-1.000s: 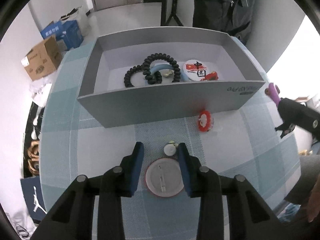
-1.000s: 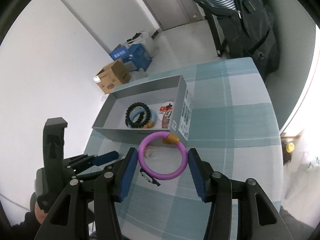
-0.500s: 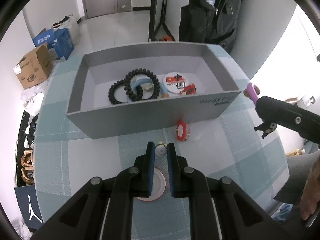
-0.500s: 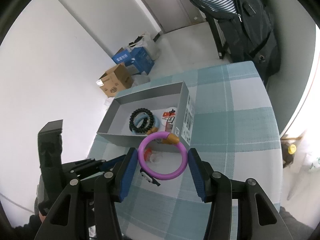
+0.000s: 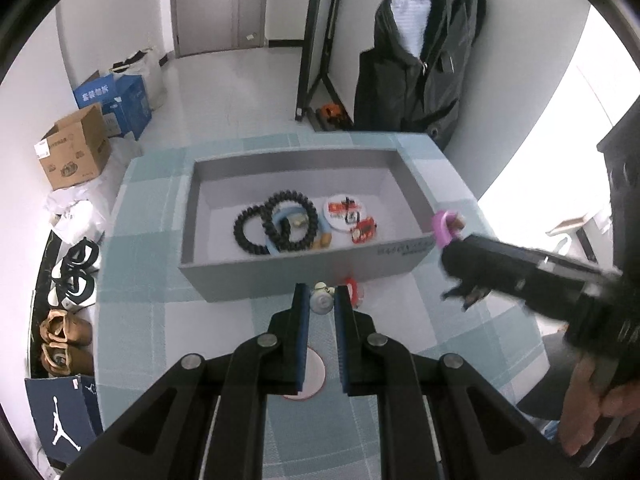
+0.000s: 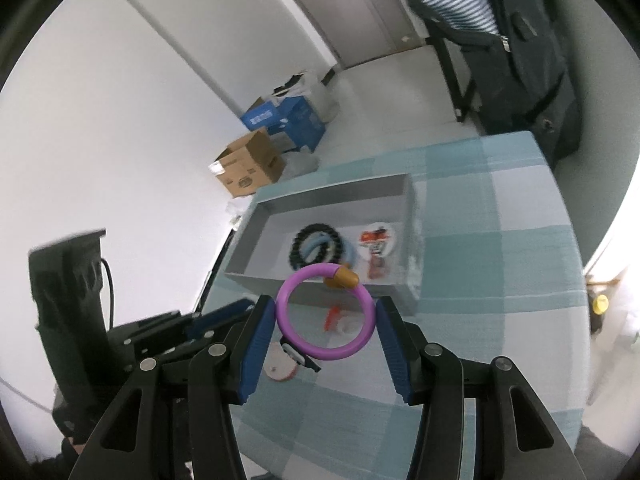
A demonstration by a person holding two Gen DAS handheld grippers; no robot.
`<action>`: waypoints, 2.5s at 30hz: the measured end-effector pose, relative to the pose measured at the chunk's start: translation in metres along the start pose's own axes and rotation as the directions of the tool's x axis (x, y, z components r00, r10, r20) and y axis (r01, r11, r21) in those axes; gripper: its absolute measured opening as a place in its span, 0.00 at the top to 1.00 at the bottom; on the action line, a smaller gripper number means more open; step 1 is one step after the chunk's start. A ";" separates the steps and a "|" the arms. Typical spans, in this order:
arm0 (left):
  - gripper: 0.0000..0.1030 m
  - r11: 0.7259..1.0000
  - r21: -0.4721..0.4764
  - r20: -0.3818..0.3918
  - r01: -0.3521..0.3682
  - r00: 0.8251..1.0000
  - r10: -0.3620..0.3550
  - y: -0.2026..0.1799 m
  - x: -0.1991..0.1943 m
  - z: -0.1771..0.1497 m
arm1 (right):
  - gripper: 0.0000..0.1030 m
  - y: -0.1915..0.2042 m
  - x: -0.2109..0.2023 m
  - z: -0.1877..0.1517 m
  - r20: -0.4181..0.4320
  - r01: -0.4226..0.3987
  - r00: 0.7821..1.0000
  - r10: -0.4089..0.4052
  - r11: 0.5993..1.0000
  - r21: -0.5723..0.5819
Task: Organize jewelry
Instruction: 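Grasp the small white charm with the left gripper while the right gripper holds the pink ring, then carry the pink ring and white charm into the gray box and open both grippers, then withdraw both open grippers from the box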
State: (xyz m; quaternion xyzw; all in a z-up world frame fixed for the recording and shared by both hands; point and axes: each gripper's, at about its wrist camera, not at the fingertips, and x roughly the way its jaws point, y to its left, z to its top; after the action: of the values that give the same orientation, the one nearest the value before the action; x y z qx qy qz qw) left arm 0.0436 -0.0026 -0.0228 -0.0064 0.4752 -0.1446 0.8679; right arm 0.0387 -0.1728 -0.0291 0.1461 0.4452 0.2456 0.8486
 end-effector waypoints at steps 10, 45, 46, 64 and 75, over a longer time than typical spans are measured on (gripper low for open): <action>0.93 0.998 -0.023 0.015 0.051 0.999 -0.051 0.019 -0.011 0.044 | 0.51 0.023 0.003 0.036 -0.017 -0.007 1.000 0.006 0.998 -0.069; 0.92 0.980 -0.145 -0.111 0.139 0.981 -0.156 0.050 0.060 0.074 | 0.49 0.000 0.078 0.087 -0.151 0.055 0.986 -0.073 0.992 -0.117; 0.92 0.974 -0.164 -0.116 0.156 0.977 -0.176 0.052 0.062 0.074 | 0.49 0.000 0.078 0.088 -0.153 0.055 0.986 -0.073 0.992 -0.115; 0.46 0.948 -0.242 -0.001 0.206 0.977 -0.213 0.066 0.028 0.060 | 0.32 -0.007 0.056 0.084 -0.086 0.073 0.993 -0.081 0.993 -0.097; 0.46 0.975 -0.187 0.017 0.117 0.993 -0.116 0.056 0.010 0.035 | 0.26 -0.008 0.035 0.071 -0.043 0.074 0.996 -0.079 0.991 -0.114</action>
State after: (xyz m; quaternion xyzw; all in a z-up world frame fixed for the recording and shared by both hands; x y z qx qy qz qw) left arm 0.0915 0.0439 -0.0199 -0.1165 0.4829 -0.1497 0.8549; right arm 0.1167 -0.1631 -0.0168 0.0750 0.4557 0.2408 0.8536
